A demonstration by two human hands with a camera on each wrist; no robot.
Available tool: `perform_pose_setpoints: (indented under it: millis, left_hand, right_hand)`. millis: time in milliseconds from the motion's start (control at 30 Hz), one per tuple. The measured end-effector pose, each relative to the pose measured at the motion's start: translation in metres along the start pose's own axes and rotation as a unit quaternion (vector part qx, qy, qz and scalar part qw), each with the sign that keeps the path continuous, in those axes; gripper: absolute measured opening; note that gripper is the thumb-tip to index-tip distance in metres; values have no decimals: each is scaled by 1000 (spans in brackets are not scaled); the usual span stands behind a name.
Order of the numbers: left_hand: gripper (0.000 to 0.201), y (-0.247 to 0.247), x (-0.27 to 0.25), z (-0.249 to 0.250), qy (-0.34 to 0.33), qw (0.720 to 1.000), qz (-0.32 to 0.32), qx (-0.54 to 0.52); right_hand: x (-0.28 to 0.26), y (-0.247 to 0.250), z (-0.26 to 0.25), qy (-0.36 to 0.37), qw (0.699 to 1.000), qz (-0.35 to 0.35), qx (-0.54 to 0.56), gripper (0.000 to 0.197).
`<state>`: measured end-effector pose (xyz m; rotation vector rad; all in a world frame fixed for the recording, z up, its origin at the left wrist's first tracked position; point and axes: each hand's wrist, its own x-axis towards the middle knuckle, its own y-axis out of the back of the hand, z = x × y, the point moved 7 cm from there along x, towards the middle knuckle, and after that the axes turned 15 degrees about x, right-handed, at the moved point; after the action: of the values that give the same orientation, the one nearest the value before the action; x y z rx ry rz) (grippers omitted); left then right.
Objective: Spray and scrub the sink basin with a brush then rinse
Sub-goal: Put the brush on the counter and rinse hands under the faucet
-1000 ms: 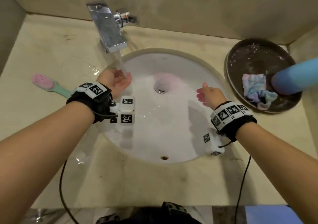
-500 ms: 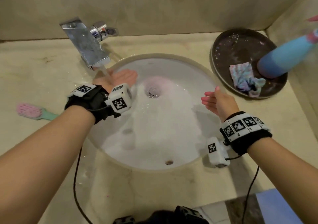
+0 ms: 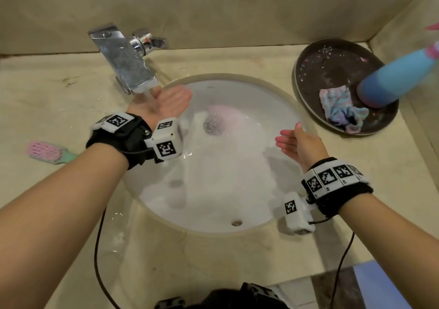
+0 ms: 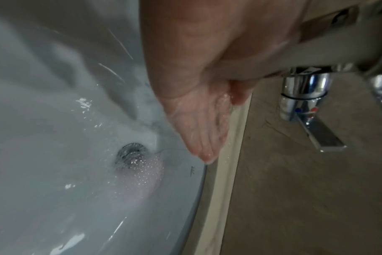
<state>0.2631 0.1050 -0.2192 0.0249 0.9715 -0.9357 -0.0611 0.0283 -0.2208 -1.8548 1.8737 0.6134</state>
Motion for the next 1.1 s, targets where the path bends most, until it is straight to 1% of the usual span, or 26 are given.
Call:
perform_pose_setpoints:
  millis: [67, 100, 133, 167, 200, 233, 333, 367, 433, 467, 500, 533, 600, 667, 700, 800, 900, 967, 1033, 1100]
  left_hand:
    - [40, 3, -1, -3, 23, 1000, 8, -18]
    - [38, 8, 2, -4, 29, 999, 28, -13]
    - [32, 13, 1, -5, 38, 998, 54, 0]
    - [25, 16, 4, -6, 41, 997, 65, -25]
    - [25, 20, 3, -6, 41, 995, 84, -29]
    - [29, 22, 5, -7, 34, 995, 89, -40]
    - [41, 16, -3, -1, 6, 998, 59, -28]
    - [40, 14, -3, 2, -6, 997, 53, -48]
    - [31, 7, -11, 5, -18, 995, 49, -87]
    - [30, 3, -13, 4, -10, 994, 47, -97]
    - [32, -1, -13, 1, -13, 994, 30, -103]
    - [33, -7, -16, -2, -13, 996, 16, -87]
    - [29, -17, -17, -9, -2, 1000, 22, -17]
    - [25, -28, -17, -23, 32, 999, 14, -15]
    - [27, -36, -16, -29, 44, 999, 4, -10]
    - [32, -67, -18, -58, 95, 991, -46, 77]
    - [38, -97, -23, -90, 137, 969, -98, 179]
    - [37, -108, -27, -108, 152, 941, -118, 278]
    - [35, -111, -27, -118, 152, 914, -115, 358]
    - [33, -104, -24, -122, 151, 904, -88, 390]
  right_hand:
    - [0, 0, 0, -1, 1000, 0, 1, 43]
    - [-1, 0, 1, -1, 1000, 1, 1, 43]
    - [-1, 0, 2, -2, 1000, 2, 1, 43]
    - [-1, 0, 2, -2, 1000, 2, 0, 43]
    - [-1, 0, 3, -3, 1000, 2, 1, 43]
    - [-2, -1, 3, -3, 1000, 2, 3, 43]
    - [-3, -1, 2, 0, 1000, -2, 3, 44]
    - [-3, -1, 2, 0, 1000, -2, 5, 44]
    - [-4, 0, 2, 0, 1000, 0, 10, 44]
    - [-4, 1, 2, 1, 1000, 1, 12, 44]
    - [-4, 2, 2, 1, 1000, 2, 14, 44]
    - [-4, 3, 2, 2, 1000, 3, 15, 45]
    - [-5, 6, 1, 3, 1000, 5, 17, 44]
    - [-5, 10, 0, 4, 1000, 4, 23, 44]
    - [-6, 12, -1, 5, 1000, 3, 27, 45]
    - [-8, 21, -3, 9, 999, 8, 38, 46]
    - [-8, 31, -2, 12, 999, 14, 43, 46]
    - [-8, 38, -1, 15, 999, 21, 44, 46]
    - [-9, 44, 0, 20, 999, 27, 43, 46]
    - [-9, 49, 1, 23, 998, 29, 46, 46]
